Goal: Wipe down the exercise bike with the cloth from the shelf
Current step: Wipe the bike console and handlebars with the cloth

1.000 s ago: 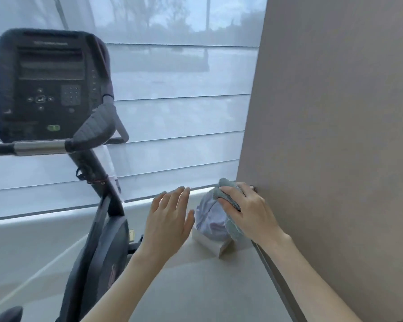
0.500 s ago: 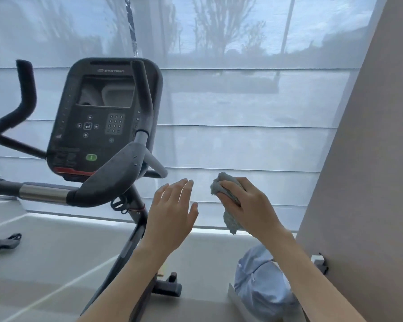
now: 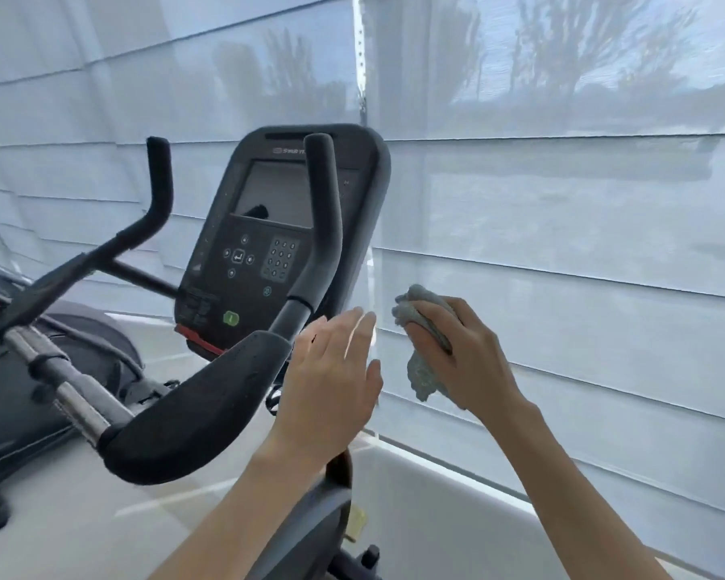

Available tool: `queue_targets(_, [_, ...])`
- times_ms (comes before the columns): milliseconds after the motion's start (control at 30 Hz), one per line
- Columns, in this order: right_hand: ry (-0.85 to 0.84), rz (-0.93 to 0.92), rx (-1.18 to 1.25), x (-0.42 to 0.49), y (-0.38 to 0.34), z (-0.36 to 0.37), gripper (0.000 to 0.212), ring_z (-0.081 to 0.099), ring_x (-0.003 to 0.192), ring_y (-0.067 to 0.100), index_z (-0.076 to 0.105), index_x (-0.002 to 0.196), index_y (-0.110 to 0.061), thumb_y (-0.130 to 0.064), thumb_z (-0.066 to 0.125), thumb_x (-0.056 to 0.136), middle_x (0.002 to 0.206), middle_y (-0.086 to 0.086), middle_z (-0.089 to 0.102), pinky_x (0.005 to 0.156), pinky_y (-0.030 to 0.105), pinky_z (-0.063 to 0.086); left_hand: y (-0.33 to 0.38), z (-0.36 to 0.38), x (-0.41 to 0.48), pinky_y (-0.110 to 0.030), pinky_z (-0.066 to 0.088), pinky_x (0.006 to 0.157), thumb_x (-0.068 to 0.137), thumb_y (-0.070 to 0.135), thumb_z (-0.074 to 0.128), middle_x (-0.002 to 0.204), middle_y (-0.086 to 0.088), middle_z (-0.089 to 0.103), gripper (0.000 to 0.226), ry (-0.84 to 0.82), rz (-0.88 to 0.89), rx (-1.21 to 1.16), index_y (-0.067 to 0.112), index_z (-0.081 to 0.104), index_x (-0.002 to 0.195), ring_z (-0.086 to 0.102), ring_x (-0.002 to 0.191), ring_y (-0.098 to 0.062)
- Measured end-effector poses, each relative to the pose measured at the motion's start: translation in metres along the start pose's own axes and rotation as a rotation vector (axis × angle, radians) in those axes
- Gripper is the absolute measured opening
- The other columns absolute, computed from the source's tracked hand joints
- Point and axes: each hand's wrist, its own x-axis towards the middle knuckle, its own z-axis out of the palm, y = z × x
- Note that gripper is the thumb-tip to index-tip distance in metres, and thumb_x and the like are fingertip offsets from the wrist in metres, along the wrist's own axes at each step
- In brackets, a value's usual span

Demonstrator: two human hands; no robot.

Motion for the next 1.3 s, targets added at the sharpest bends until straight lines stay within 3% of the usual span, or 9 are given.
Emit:
queue_targets(133, [-0.024,-0.125,0.166,0.055,0.035,0.019,0.028,0.057,0.111,0.014,0.066,0.112,-0.011,-0.028,0.053,0.094,0.124,0.002,0.059,0.089,0.031,0.049,-0.005,0.008,0.028,-0.049,0.045,0.099,0.09,0.029,0.043,0.124,-0.016,0.061,0.046,-0.017,-0.099,0.152,0.001,0.059,0.124,0.059,0.111,-0.032])
queue_targets(300, [-0.053,-0.276,0.33,0.121,0.063,0.033,0.028,0.057,0.109,0.016,0.064,0.115,-0.012,-0.03,0.054,0.095,0.122,0.004,0.059,0.088,0.032,0.049,-0.01,0.024,0.056,-0.047,0.04,0.103,0.09,0.027,0.043,0.126,-0.016,0.059,0.047,-0.048,-0.247,0.339,-0.001,0.057,0.125,0.057,0.113,-0.031])
queue_targets(533, [0.145,-0.432,0.508,0.213,0.056,0.042,0.026,0.05,0.112,0.014,0.064,0.112,-0.01,-0.026,0.053,0.095,0.122,-0.003,0.056,0.094,0.017,0.039,-0.011,0.034,0.076,-0.047,0.04,0.104,0.092,0.028,0.043,0.128,-0.014,0.058,0.046,-0.085,-0.404,0.468,0.0,0.056,0.126,0.055,0.116,-0.029])
queue_targets(733, [0.125,-0.607,0.359,0.269,0.024,0.078,0.032,0.054,0.101,0.034,0.065,0.112,-0.007,-0.03,0.05,0.096,0.119,0.015,0.058,0.089,0.042,0.044,-0.02,0.034,0.082,-0.044,0.037,0.106,0.092,0.029,0.043,0.128,-0.013,0.058,0.046,-0.091,-0.475,0.522,0.001,0.056,0.126,0.054,0.118,-0.028])
queue_targets(867, [0.016,-0.686,0.255,0.278,0.012,0.099,0.026,0.056,0.088,0.031,0.065,0.081,-0.002,-0.022,0.051,0.09,0.091,0.009,0.065,0.082,0.037,0.042,-0.025,0.032,0.081,-0.041,0.036,0.106,0.092,0.03,0.043,0.127,-0.011,0.059,0.046,-0.088,-0.499,0.549,0.002,0.057,0.126,0.055,0.116,-0.026])
queue_targets(1000, [-0.057,-0.633,0.22,0.289,0.006,0.094,0.029,0.042,0.068,0.027,0.042,0.057,-0.005,-0.017,0.053,0.081,0.06,0.012,0.046,0.056,0.03,0.032,-0.031,0.03,0.083,-0.043,0.04,0.103,0.091,0.029,0.044,0.125,-0.012,0.06,0.045,-0.074,-0.491,0.569,0.002,0.058,0.125,0.056,0.114,-0.027])
queue_targets(1067, [-0.15,-0.569,0.221,0.295,0.002,0.093,0.036,0.032,0.064,0.025,0.031,0.056,-0.011,-0.022,0.053,0.082,0.057,0.011,0.035,0.053,0.03,0.026,-0.033,0.03,0.085,-0.043,0.042,0.102,0.091,0.028,0.045,0.125,-0.012,0.06,0.044,-0.069,-0.493,0.566,0.002,0.057,0.125,0.056,0.114,-0.027])
queue_targets(1167, [-0.221,-0.382,0.453,0.299,0.0,0.094,0.042,0.021,0.061,0.018,0.033,0.055,-0.008,-0.031,0.057,0.081,0.057,0.015,0.032,0.052,0.03,0.027,-0.035,0.031,0.088,-0.043,0.041,0.102,0.092,0.029,0.044,0.126,-0.011,0.059,0.045,-0.071,-0.504,0.553,0.002,0.057,0.125,0.056,0.115,-0.027])
queue_targets(1300, [-0.127,-0.168,0.679,0.284,0.001,0.101,0.042,0.048,0.065,0.029,0.052,0.068,-0.001,-0.038,0.051,0.087,0.064,0.016,0.058,0.065,0.037,0.045,-0.03,0.031,0.089,-0.041,0.041,0.102,0.092,0.029,0.044,0.125,-0.009,0.06,0.044,-0.065,-0.515,0.523,0.003,0.057,0.125,0.056,0.114,-0.026])
